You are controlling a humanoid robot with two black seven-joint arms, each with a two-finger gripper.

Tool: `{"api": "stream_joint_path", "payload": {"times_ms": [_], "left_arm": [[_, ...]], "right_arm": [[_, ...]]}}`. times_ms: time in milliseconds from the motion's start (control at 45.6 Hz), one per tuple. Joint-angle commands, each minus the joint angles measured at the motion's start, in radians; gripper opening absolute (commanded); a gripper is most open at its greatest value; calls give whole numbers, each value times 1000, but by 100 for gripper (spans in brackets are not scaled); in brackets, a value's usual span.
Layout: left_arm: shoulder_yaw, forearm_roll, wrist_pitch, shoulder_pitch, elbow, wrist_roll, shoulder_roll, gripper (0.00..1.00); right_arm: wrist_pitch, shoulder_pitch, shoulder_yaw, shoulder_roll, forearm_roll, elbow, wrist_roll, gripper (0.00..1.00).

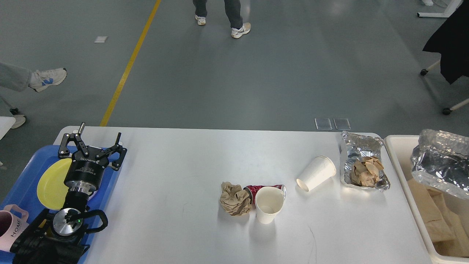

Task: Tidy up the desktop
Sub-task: 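Carry the foil wrapper into the white bin and release it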

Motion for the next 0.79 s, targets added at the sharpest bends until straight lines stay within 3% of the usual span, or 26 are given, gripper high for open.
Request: {"api": "stream_joint_path", "payload": {"times_ms": [0,110,263,460,570,767], "left_arm": [[0,0,-1,0,0,0,0,96],[0,0,-1,0,0,0,0,96],[0,0,-1,0,0,0,0,96],[0,0,-1,0,0,0,0,96],[0,0,-1,0,0,0,0,96],[0,0,-1,0,0,0,0,96]], "right_arm": [[-7,-247,192,-24,0,-213,-4,0],[-57,-483,310,-7,17,-409,-7,0],[-231,-778,497,80,19,-623,-8,0],[-384,-1005,584,225,19,-860,-8,0],[-437,-1079,609,292,25,-917,-16,0],[-452,-1096,654,317,40,-922,-71,0]]}}
